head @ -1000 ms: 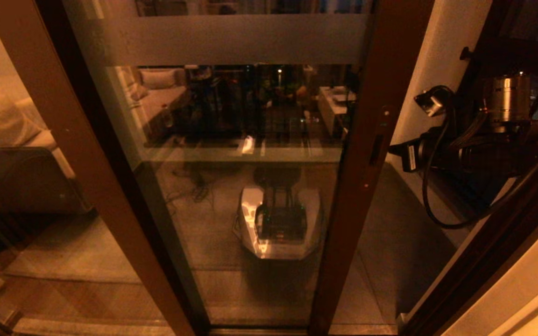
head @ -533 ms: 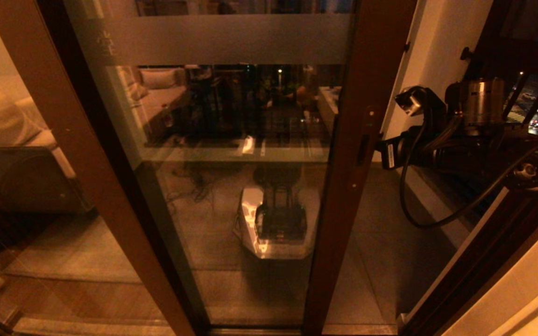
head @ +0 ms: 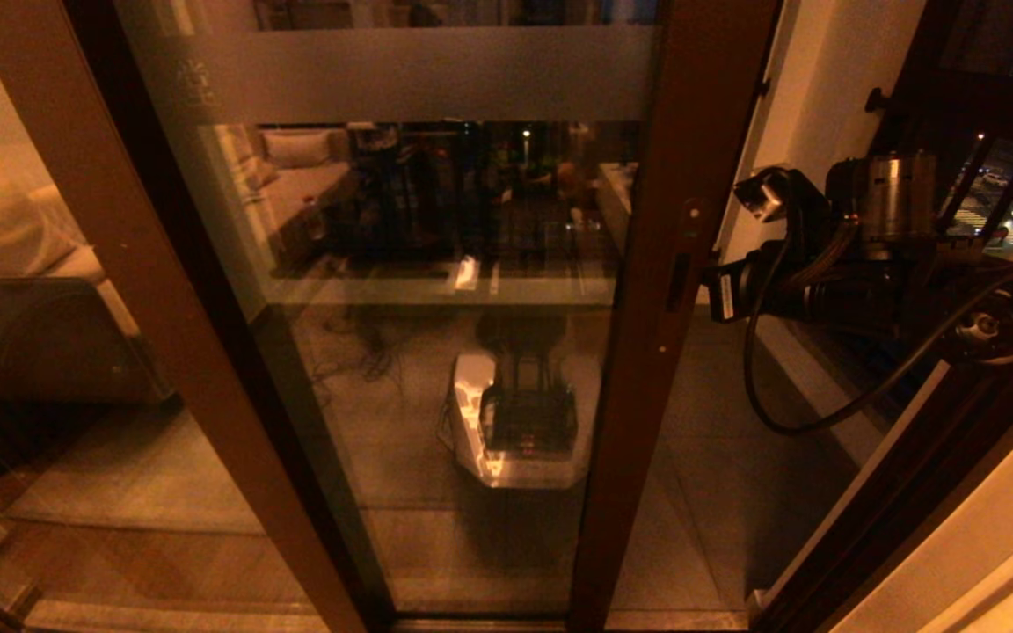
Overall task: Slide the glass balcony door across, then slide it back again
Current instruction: Open the slid door
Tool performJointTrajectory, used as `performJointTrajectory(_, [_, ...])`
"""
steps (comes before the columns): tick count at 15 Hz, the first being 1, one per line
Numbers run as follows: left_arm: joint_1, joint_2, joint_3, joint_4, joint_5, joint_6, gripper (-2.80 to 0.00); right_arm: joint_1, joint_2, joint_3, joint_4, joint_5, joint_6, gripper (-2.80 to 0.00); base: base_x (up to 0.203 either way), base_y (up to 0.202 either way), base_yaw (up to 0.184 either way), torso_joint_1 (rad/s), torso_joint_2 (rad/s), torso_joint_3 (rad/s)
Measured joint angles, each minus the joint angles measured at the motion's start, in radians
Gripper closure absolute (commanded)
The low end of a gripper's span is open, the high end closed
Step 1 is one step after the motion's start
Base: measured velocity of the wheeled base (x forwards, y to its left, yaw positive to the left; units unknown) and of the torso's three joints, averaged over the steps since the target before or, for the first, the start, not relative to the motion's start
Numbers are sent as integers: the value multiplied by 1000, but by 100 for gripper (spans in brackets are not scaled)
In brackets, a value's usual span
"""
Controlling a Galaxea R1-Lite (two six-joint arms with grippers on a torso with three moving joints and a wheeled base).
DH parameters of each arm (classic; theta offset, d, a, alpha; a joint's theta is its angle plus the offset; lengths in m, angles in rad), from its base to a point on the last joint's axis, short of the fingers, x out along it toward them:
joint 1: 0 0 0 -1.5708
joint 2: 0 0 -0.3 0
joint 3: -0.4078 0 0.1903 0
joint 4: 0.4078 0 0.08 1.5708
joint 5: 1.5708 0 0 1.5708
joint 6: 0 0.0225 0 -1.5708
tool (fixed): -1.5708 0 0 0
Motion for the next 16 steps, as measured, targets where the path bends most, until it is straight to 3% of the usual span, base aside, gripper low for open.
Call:
performJointTrajectory(11, [0,0,0,0,0,0,0,57,24,-19,3,-4,6,0,0,0,0,0,0,0])
performJointTrajectory(16, [0,0,0,0,0,0,0,90,45,-38,-1,-45,15,0,0,0,0,0,0,0])
